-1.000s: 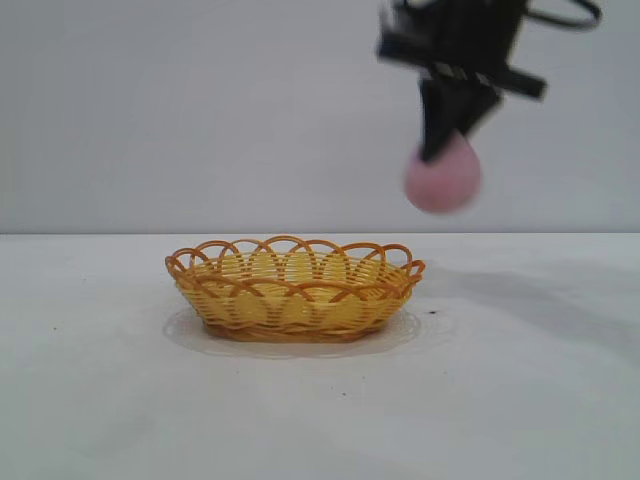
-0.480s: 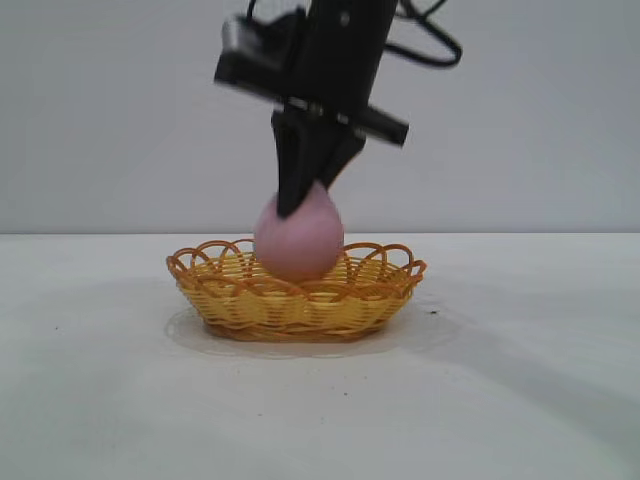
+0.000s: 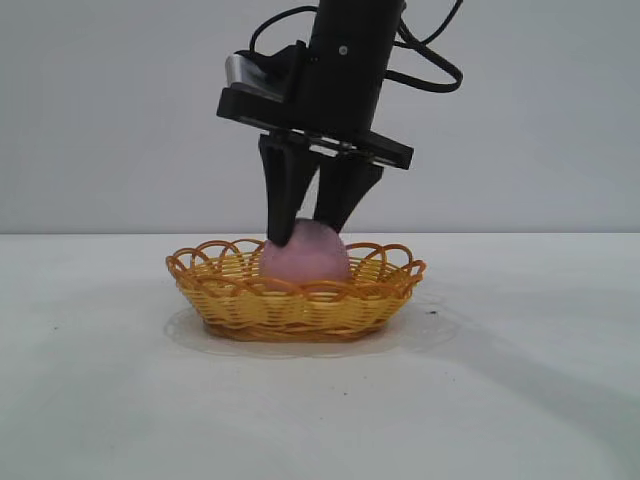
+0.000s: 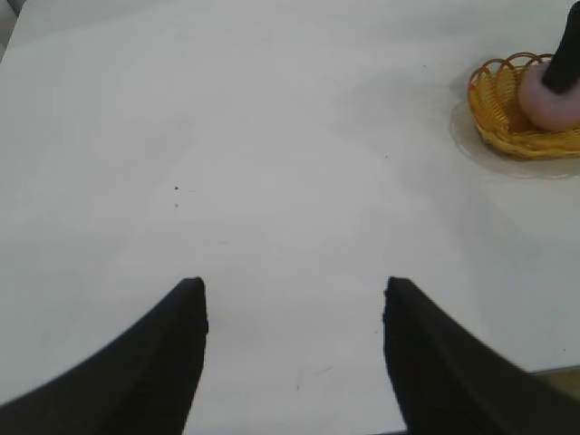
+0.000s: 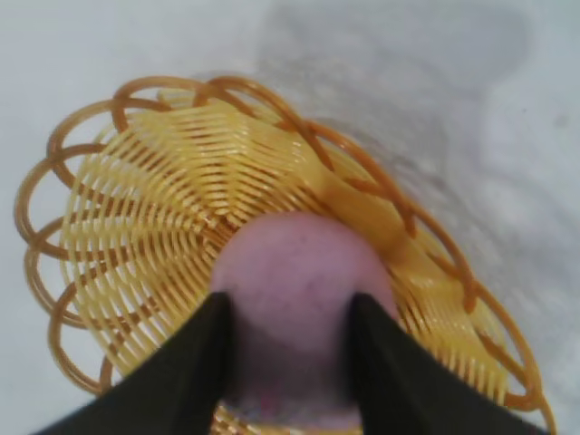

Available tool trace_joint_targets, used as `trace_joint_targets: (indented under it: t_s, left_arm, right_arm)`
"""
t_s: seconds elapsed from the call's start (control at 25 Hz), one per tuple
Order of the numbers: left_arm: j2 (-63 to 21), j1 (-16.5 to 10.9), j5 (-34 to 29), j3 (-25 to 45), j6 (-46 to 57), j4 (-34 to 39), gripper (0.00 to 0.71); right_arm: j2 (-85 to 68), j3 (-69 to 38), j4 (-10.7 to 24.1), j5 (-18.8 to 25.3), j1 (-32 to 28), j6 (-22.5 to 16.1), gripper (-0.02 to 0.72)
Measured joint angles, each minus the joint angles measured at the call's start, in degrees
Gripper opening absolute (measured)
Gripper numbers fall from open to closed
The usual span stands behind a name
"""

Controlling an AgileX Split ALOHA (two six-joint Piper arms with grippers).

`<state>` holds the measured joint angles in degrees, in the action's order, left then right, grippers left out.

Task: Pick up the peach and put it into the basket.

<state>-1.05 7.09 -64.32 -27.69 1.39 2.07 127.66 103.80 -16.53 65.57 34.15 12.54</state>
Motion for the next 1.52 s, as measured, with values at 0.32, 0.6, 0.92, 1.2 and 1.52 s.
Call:
trace_joint_targets:
  t_s: [0.32,0.6,0.92,1.2,1.52]
  left_arm:
    - [0.00,0.00,0.00,0.00,0.00,0.00,0.377]
    - [0.00,0.00,0.00,0.00,0.00,0.00,0.377]
    - [0.00,0.00,0.00,0.00,0.00,0.00,0.377]
    - [0.00,0.00,0.00,0.00,0.00,0.00,0.377]
    - [0.00,0.00,0.00,0.00,0.00,0.00,0.377]
  right_arm:
    - [-8.59,0.00,5.23,0.76,-1.52,-7.77,0.439]
    - [-9.24,0.00,18.39,1.13,-16.87,-15.54,0.424]
    - [-3.41,-0.78,15.72,-1.04,-31.00,-17.69,0.424]
    - [-7.34,-0.91,14.62,-0.85,-31.02,-15.94,0.424]
    - [-31.64,-27.01,14.14,-8.26,-31.02,-14.77,0.424]
